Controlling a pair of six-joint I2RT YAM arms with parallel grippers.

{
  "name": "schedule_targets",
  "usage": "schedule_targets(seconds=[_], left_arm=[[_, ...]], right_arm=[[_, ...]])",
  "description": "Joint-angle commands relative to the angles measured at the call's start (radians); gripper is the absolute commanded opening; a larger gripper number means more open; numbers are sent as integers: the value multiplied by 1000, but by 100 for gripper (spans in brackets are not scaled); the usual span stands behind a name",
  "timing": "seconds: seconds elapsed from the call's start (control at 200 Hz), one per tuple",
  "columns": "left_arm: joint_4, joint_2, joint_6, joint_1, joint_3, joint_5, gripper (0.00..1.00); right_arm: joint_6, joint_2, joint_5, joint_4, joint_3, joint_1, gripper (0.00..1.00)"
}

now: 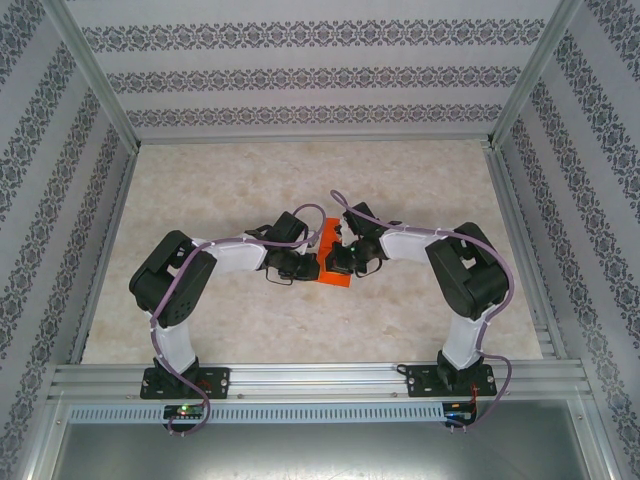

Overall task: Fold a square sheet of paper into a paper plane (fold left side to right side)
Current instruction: Fold the triangle a second time at the center of the table.

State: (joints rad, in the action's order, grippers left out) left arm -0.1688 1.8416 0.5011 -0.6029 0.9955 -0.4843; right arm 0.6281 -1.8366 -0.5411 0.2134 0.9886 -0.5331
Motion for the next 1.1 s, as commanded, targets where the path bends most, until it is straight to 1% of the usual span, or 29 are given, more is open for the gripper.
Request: schedule_targets(seconds=[0.0,0.3,0.49,0.834,1.094], left_arm=[[-100,42,-27,-14,-3,68,12],[-101,42,-29,-14,-2,73,12],[-112,50,-29,-14,3,75,12],[-115,59,-24,-12,0,79,12],[-119,70,-22,-11,-3,81,11]], right_arm=[[-10,44,2,29,35,-14,0],[-5,-22,1,24,68,-27,0],[-18,-57,15,60,77,-22,0],[-74,-79,42,118,63,55,0],[-138,-64,79,185,75,113,0]])
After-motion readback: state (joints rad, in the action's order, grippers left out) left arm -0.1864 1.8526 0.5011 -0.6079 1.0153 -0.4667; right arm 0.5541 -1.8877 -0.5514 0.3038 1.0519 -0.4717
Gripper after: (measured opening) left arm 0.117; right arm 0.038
